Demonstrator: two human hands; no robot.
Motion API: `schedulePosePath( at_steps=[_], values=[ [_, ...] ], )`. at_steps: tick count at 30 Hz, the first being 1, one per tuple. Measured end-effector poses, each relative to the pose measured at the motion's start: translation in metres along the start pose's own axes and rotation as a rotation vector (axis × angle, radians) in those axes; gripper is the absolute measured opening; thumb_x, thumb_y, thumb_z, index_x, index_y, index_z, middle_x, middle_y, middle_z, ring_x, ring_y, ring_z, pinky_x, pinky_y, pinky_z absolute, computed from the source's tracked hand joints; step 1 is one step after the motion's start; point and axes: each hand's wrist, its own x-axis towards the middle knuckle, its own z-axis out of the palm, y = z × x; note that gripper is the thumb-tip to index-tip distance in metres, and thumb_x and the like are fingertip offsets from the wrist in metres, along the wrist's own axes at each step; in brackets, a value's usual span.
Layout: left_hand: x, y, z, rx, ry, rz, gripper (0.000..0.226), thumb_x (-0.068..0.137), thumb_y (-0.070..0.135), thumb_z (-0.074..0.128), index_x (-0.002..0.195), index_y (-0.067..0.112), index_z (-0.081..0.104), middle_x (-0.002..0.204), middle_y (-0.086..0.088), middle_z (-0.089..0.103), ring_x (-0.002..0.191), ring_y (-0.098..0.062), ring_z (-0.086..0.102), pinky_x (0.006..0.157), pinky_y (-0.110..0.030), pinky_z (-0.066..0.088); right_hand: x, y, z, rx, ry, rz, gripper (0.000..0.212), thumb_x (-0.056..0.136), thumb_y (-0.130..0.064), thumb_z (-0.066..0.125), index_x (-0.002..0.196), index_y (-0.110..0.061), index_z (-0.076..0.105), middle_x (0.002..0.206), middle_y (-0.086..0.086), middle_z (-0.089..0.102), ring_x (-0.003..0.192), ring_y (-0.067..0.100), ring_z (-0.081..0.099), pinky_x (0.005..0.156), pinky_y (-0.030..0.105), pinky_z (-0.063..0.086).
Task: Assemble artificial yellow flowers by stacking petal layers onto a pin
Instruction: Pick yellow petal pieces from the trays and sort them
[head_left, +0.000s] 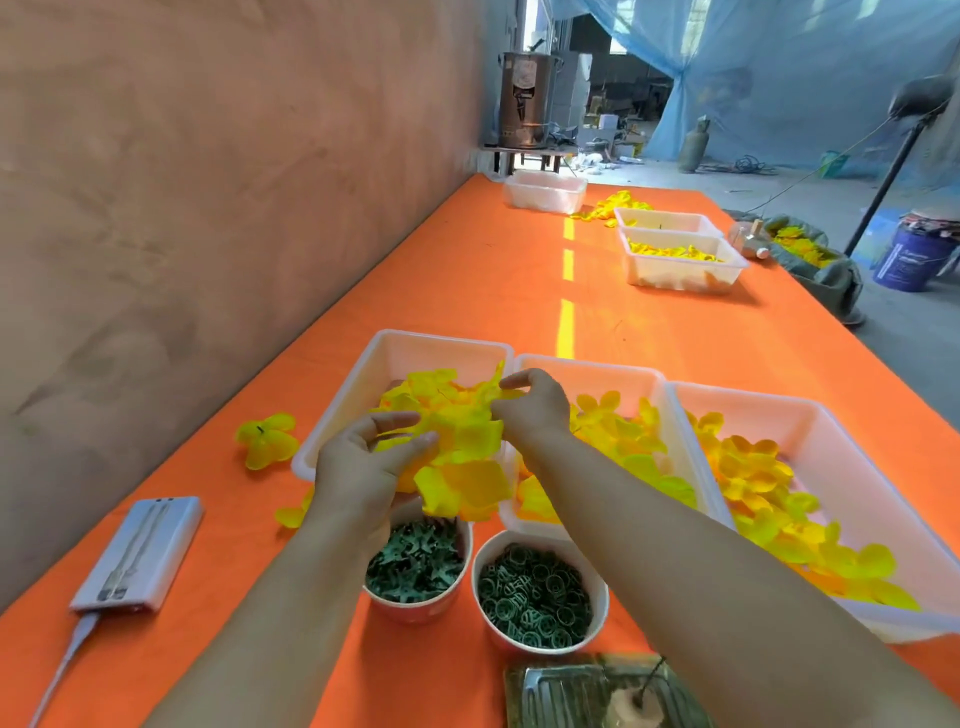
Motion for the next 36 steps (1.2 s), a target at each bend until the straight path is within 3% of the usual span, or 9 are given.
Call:
schedulePosePath(
  at_steps=[2,4,7,12,16,20,23,32,36],
  values=[
    [0.001,-0.002,-0.003,-0.040,-0.011,-0.024,0.024,0.076,0.000,0.079,0.096,0.010,0.070,0.097,-0.019,0.071,0.063,-0.022,0.072,0.045,-0.034,0.053,0.001,-0.001,0.011,-0.034,-0.143,0.005,0.033,0.081,0.003,0.070,0.111,-0.011,0.066,0.092,0.007,0.063,0.064,0.009,0.063,0.047,0.020,0.045],
    [0.005,-0.005,-0.007,-0.058,0.010,-0.039,0.023,0.075,0.000,0.080,0.093,0.009,0.071,0.096,-0.025,0.072,0.069,-0.031,0.073,0.057,-0.049,0.058,0.002,-0.001,0.014,-0.134,-0.284,-0.021,0.031,0.085,-0.005,0.074,0.116,-0.010,0.068,0.115,0.015,0.066,0.097,0.027,0.066,0.068,0.028,0.052],
    [0.012,-0.009,-0.010,-0.073,0.024,-0.035,0.019,0.074,0.000,0.081,0.088,0.011,0.072,0.093,-0.026,0.073,0.067,-0.032,0.073,0.059,-0.050,0.057,-0.001,-0.005,0.008,-0.376,-0.248,-0.179,0.026,0.093,-0.023,0.068,0.117,-0.013,0.072,0.130,0.007,0.065,0.121,0.025,0.059,0.095,0.034,0.047],
    [0.017,-0.013,-0.005,-0.012,-0.016,-0.053,0.024,0.070,0.011,0.087,0.086,0.017,0.070,0.098,-0.018,0.073,0.067,-0.027,0.072,0.058,-0.051,0.059,-0.016,-0.019,-0.011,-0.158,-0.548,-0.070,0.037,0.086,-0.052,0.069,0.092,-0.016,0.076,0.095,-0.002,0.074,0.095,0.016,0.067,0.071,0.031,0.051],
    [0.013,-0.005,0.002,0.029,-0.075,-0.065,0.050,0.040,0.033,0.092,0.081,0.018,0.068,0.092,-0.012,0.072,0.069,-0.030,0.066,0.053,-0.044,0.055,-0.015,-0.023,-0.023,-0.210,-0.631,-0.099,0.016,0.081,-0.025,0.081,0.081,-0.016,0.067,0.082,0.012,0.052,0.077,0.022,0.048,0.063,0.031,0.038],
    [0.014,0.000,0.001,-0.033,-0.162,-0.119,0.039,0.056,0.034,0.084,0.085,0.014,0.068,0.091,-0.014,0.071,0.064,-0.027,0.064,0.055,-0.039,0.054,-0.013,-0.021,-0.026,-0.024,-0.670,-0.127,0.023,0.083,-0.010,0.078,0.068,-0.013,0.061,0.062,0.002,0.059,0.057,0.010,0.055,0.053,0.020,0.042],
    [0.017,0.003,0.000,-0.033,-0.215,-0.172,0.040,0.065,0.030,0.079,0.098,0.010,0.069,0.091,-0.009,0.072,0.061,-0.022,0.066,0.053,-0.035,0.055,-0.014,-0.018,-0.021,0.030,-0.618,-0.211,0.018,0.085,-0.004,0.075,0.073,-0.005,0.062,0.071,0.010,0.060,0.066,0.017,0.054,0.059,0.024,0.043],
    [0.021,-0.004,0.000,-0.174,-0.199,-0.249,0.016,0.091,0.019,0.066,0.077,0.014,0.062,0.060,-0.005,0.068,0.049,-0.015,0.064,0.045,-0.025,0.054,-0.016,-0.013,-0.019,0.229,-0.347,-0.326,0.010,0.093,-0.009,0.066,0.089,-0.011,0.074,0.085,0.011,0.069,0.078,0.018,0.060,0.068,0.030,0.049],
    [0.022,-0.013,0.002,-0.043,-0.095,-0.157,0.019,0.088,0.015,0.072,0.074,0.012,0.060,0.066,-0.007,0.062,0.054,-0.018,0.063,0.046,-0.026,0.054,-0.016,-0.012,-0.026,0.265,-0.455,-0.253,0.008,0.093,-0.007,0.065,0.088,-0.008,0.072,0.081,0.009,0.071,0.075,0.021,0.065,0.069,0.034,0.051]
  ],
)
